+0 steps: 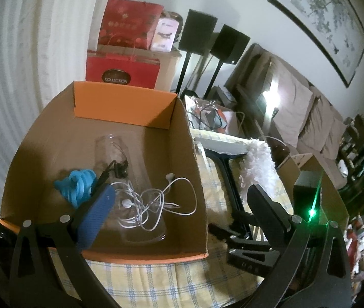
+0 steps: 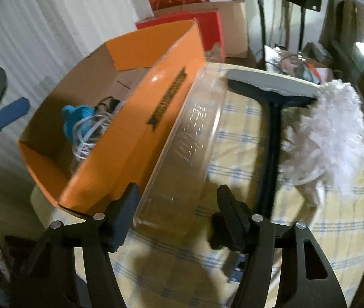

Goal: Organize objects
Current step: 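Move the right gripper to the long clear plastic tray on the table, then grasp the clear plastic tray by its end with the right gripper and lift it, then carry the clear plastic tray with the right gripper over the orange box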

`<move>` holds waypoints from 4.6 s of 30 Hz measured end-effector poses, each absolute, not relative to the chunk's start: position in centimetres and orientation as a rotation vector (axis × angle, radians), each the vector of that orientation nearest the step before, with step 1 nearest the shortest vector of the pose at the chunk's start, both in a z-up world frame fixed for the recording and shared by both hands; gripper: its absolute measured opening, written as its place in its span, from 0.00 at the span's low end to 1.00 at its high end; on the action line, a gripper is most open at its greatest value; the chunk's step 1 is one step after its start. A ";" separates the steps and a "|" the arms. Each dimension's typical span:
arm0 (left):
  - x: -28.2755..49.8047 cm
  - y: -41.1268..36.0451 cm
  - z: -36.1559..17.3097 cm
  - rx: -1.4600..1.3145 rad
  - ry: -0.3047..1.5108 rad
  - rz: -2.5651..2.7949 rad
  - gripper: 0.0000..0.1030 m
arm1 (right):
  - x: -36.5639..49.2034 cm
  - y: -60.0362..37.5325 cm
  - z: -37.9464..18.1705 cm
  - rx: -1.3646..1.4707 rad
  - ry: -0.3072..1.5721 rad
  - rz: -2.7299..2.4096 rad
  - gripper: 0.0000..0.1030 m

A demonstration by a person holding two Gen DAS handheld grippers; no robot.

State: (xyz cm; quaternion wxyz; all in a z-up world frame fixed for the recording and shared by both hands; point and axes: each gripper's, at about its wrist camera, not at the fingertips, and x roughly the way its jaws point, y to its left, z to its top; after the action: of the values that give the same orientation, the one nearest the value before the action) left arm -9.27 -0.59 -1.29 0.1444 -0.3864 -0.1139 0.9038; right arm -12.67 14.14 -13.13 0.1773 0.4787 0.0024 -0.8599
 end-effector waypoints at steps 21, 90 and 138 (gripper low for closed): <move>-8.6 0.7 -1.4 -1.127 -0.282 2.582 1.00 | -17.2 15.7 -15.7 1.450 -0.191 -2.410 0.05; -12.5 19.7 -11.9 -1.424 0.728 1.763 0.39 | -6.8 34.3 -5.9 1.118 -0.463 -2.710 0.04; -13.4 16.1 -4.9 -1.291 0.369 2.024 0.33 | -7.2 31.8 -5.5 1.083 -0.423 -2.671 0.04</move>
State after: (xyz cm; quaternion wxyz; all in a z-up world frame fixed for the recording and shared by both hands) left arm -13.43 16.12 -4.93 0.3488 -0.4979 0.1424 0.7811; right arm -7.17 31.77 -5.46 0.1141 0.3695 -0.1444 -0.9108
